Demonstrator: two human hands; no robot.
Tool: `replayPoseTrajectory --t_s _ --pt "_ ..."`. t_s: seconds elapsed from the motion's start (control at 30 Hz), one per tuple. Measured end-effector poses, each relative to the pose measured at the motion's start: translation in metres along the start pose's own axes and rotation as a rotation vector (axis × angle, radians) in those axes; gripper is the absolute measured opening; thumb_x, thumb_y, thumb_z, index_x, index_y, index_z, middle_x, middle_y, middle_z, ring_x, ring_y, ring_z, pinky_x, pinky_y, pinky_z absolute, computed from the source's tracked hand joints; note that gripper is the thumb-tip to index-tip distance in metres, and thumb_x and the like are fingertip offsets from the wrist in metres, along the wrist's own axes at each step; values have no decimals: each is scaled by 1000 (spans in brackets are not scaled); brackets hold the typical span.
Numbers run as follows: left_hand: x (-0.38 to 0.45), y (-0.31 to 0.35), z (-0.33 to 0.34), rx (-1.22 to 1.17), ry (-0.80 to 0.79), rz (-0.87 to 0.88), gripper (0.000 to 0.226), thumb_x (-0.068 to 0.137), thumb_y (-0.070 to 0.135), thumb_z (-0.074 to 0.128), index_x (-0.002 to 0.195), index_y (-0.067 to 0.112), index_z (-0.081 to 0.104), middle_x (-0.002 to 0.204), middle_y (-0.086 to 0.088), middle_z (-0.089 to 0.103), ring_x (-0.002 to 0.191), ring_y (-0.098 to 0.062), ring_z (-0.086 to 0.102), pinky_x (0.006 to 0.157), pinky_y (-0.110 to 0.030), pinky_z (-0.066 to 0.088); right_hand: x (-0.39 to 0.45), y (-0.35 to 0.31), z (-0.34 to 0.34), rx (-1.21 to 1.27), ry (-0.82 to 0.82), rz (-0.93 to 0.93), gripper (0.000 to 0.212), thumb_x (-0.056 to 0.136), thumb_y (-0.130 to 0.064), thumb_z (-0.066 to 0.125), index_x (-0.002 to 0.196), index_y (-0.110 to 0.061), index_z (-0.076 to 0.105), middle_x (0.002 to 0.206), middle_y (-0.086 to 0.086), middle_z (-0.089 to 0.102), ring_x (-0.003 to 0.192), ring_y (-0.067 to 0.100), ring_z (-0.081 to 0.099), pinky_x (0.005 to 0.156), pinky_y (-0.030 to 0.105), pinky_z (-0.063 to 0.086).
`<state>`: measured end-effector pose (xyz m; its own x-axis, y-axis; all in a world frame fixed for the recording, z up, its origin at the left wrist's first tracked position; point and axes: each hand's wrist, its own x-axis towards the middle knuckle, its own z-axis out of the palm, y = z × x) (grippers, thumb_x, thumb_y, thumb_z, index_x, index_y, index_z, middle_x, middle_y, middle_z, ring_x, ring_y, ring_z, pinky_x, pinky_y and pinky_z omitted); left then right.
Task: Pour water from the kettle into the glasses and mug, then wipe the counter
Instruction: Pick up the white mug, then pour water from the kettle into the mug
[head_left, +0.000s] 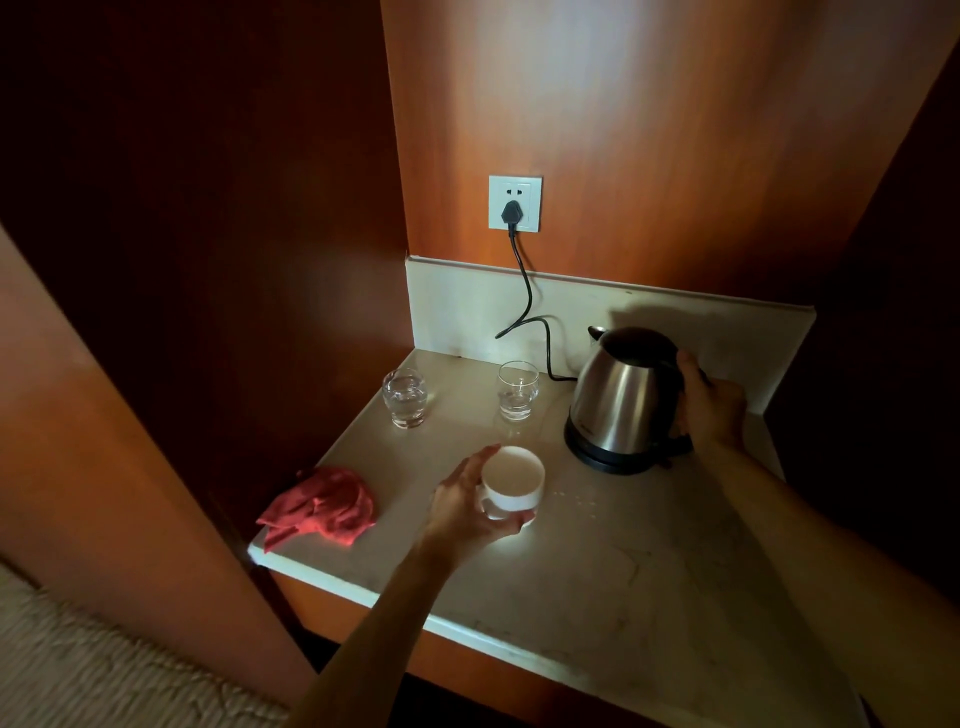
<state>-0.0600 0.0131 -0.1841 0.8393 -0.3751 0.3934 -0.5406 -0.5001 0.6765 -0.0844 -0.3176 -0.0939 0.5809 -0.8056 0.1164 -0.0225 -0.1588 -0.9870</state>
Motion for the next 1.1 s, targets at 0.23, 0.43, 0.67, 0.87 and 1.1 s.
replayPoseTrajectory --t_s 0.23,0.43,0.67,0.87,1.1 --pt "7 -1 -16 -113 -148 -15 99 52 54 91 140 36 48 120 12 67 102 -5 67 90 -29 58 -7 -20 1 43 -3 -13 58 65 -73 68 46 -19 57 51 -2 55 54 16 53 56 31 42" --pt "13 -4 -24 -105 -114 -9 96 54 43 97 138 26 54 120 10 67 103 -3 64 89 -14 52 -17 -52 -9 44 -65 -56 51 73 -65 72 47 -23 63 52 -4 58 55 14 57 59 34 44" --pt "12 -10 -24 -89 -116 18 99 55 46 96 140 23 52 122 9 67 103 -5 64 87 -8 50 -36 -73 -12 -17 -237 -15 48 66 -68 75 52 -22 66 51 0 54 46 15 53 47 23 38" --pt "10 -9 -24 -113 -106 20 91 56 44 95 134 36 52 113 19 65 93 5 63 80 -1 47 -52 -93 -22 -231 -510 -19 63 68 -73 69 36 -22 50 37 -2 40 28 12 35 34 18 27" --pt "13 -14 -21 -123 -109 -3 93 56 46 95 138 32 52 114 11 70 97 -7 68 86 -27 58 -61 -113 -20 -488 -730 -87 63 82 -65 72 46 -16 55 42 4 42 33 17 34 40 23 25"
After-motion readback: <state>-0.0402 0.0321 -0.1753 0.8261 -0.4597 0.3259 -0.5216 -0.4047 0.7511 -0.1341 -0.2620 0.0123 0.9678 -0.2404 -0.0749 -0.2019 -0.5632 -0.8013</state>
